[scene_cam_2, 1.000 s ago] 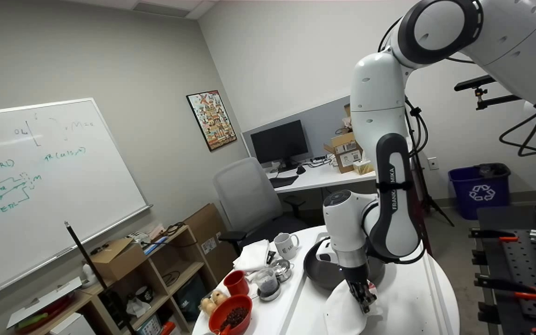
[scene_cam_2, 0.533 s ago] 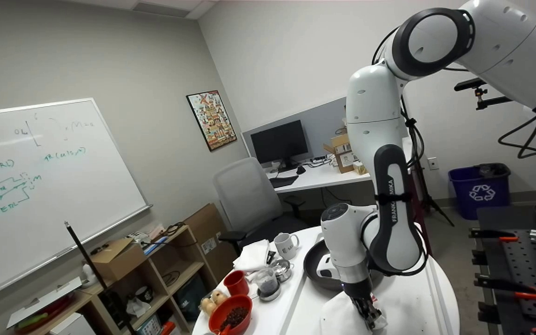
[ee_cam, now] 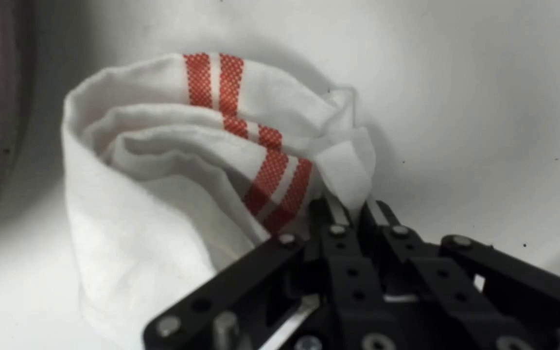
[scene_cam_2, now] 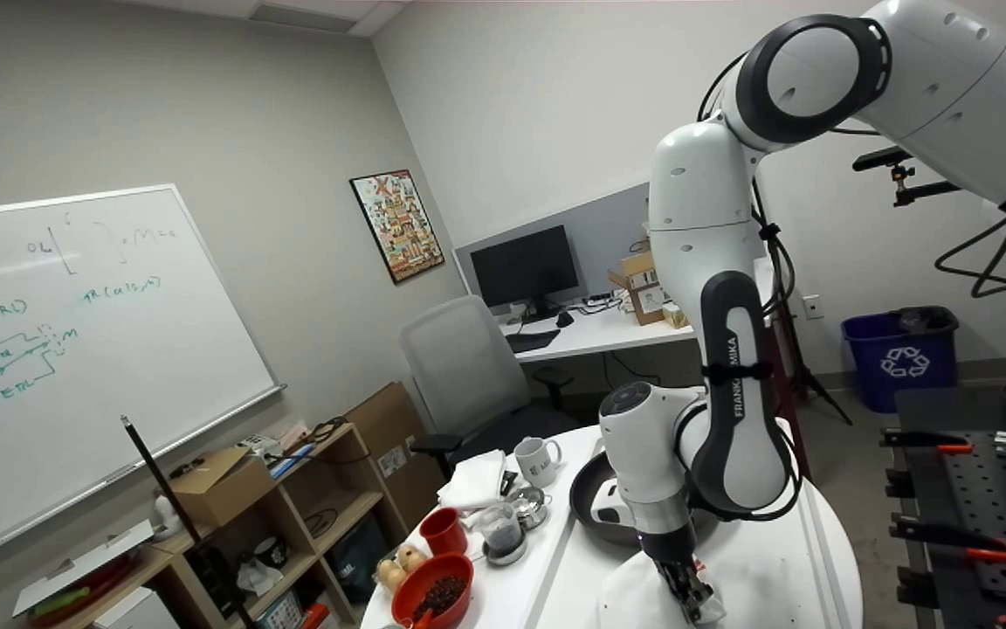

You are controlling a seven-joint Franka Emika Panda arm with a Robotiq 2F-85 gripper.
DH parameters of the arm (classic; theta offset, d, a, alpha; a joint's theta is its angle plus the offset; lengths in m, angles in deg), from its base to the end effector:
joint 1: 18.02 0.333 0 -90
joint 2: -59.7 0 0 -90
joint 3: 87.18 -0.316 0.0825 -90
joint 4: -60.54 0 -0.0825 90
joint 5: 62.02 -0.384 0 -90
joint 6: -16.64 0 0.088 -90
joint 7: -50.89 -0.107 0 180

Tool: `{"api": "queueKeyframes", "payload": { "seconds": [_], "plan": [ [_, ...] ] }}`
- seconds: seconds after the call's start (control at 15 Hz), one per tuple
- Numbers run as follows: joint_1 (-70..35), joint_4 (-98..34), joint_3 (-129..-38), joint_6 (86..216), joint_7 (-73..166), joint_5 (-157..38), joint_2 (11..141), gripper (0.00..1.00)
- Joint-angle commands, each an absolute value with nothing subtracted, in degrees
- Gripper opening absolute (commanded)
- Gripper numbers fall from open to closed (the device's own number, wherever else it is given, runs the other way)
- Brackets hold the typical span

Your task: Pick up the napkin from the table and wipe the pan

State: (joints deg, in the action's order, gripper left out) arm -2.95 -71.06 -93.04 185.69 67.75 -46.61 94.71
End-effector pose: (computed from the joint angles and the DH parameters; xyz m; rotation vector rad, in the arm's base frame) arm 0.4677 0.2030 0.0890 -2.8237 -1.3686 -0.0820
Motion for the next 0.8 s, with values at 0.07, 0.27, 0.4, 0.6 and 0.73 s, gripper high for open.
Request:
{"api": "queueKeyframes", "payload": {
  "seconds": [0.07, 0.27, 0.4, 0.6, 0.73],
  "plan": [
    [-4.3, -70.1, -94.1, 184.6, 67.2, -46.0, 94.7, 0.03],
    [-4.5, -70.0, -94.2, 184.5, 67.3, -46.0, 94.7, 0.11],
    [-4.5, -70.0, -94.2, 184.4, 67.2, -46.0, 94.6, 0.36],
    [-4.7, -70.1, -94.5, 184.5, 67.2, -46.1, 94.5, 0.55],
    [-4.9, -70.1, -94.7, 184.4, 67.2, -46.2, 94.5, 0.7]
  ]
}}
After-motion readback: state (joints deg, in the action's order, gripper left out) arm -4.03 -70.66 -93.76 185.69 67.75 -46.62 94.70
